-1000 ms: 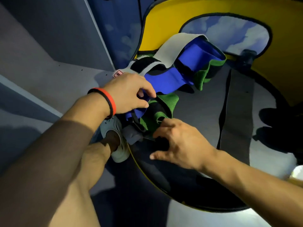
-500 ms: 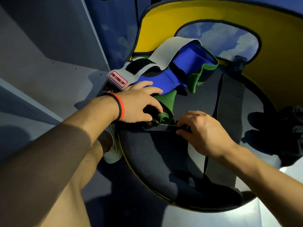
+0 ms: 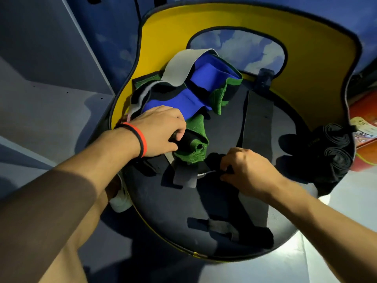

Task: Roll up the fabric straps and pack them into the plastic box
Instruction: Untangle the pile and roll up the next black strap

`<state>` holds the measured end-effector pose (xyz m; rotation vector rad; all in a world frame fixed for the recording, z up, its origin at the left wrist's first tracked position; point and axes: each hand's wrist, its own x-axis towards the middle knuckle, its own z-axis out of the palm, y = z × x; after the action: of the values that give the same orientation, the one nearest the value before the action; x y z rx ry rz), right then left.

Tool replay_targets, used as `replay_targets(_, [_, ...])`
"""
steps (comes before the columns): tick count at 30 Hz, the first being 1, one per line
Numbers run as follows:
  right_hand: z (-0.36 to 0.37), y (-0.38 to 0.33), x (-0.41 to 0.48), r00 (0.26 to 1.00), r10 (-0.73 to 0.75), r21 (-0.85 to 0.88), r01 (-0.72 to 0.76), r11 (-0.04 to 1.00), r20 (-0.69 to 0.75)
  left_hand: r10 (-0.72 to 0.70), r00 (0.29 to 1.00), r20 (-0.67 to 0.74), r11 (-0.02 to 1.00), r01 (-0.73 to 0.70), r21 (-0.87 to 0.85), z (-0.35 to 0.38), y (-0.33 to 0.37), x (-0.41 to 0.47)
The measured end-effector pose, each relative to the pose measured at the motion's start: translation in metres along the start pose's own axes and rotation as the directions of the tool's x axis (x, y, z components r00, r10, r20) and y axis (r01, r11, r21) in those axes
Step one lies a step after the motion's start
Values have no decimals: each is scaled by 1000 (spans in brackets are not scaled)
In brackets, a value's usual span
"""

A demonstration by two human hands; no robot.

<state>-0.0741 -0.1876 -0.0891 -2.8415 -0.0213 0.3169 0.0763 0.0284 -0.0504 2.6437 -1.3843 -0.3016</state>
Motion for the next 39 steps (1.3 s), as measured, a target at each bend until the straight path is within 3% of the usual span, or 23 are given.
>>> replay_targets(5, [-9, 3, 3, 999, 28, 61, -26, 998, -37, 99, 990, -99, 995, -97, 17, 6, 3, 3])
replay_targets(11, [-6, -14, 12, 995, -76, 127, 84, 988, -65, 59, 982, 180, 987, -85, 137, 17, 12, 7])
replay_targets(14, [10, -25, 12, 986, -167, 176, 169, 970, -30, 93, 980, 178, 984, -117, 134, 21, 13, 11])
replay_targets(18, [34, -36, 11, 963, -267, 169, 267, 949, -23, 45, 993, 109, 989, -60, 135, 15, 5, 14])
replay_targets(23, [26, -13, 13, 967, -217, 68, 228, 971, -134, -67, 995, 70, 985, 55, 161, -1, -18, 7])
replay_targets(30, [12, 5, 4, 963, -216, -41, 212, 976, -163, -223, 974, 31, 971, 219, 92, -9, -25, 2])
replay_targets(39, [12, 9, 1, 984, -130, 85, 142, 986, -124, -136, 990, -23, 990, 137, 24, -7, -32, 2])
